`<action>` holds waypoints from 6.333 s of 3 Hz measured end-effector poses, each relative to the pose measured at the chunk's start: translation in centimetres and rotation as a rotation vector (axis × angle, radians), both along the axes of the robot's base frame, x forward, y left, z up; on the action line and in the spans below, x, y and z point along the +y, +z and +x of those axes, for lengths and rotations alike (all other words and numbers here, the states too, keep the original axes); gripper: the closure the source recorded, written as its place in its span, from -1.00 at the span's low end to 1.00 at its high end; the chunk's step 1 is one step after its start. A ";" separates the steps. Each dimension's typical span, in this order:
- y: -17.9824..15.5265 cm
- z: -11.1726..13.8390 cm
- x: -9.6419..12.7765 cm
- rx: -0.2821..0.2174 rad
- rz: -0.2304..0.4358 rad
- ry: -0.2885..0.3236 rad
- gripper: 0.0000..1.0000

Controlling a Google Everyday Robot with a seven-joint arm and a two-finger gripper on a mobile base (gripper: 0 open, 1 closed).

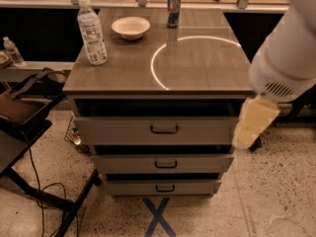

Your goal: Open top drawer

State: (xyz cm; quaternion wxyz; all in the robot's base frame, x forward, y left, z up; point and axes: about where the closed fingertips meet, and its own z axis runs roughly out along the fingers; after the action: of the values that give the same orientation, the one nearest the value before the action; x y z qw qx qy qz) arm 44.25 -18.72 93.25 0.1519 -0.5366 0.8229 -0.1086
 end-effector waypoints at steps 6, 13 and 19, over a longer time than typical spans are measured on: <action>-20.0 0.8 15.1 0.189 -0.053 0.385 -1.00; -27.0 6.3 16.9 0.268 -0.044 0.452 0.56; -24.7 3.8 16.0 0.245 -0.044 0.444 1.00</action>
Offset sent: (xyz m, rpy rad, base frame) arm 0.0259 0.0558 -0.1409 0.0908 0.0800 0.0646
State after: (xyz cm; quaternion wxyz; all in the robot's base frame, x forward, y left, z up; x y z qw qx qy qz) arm 48.03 -2.68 68.53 0.0594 -0.7163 0.6948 -0.0245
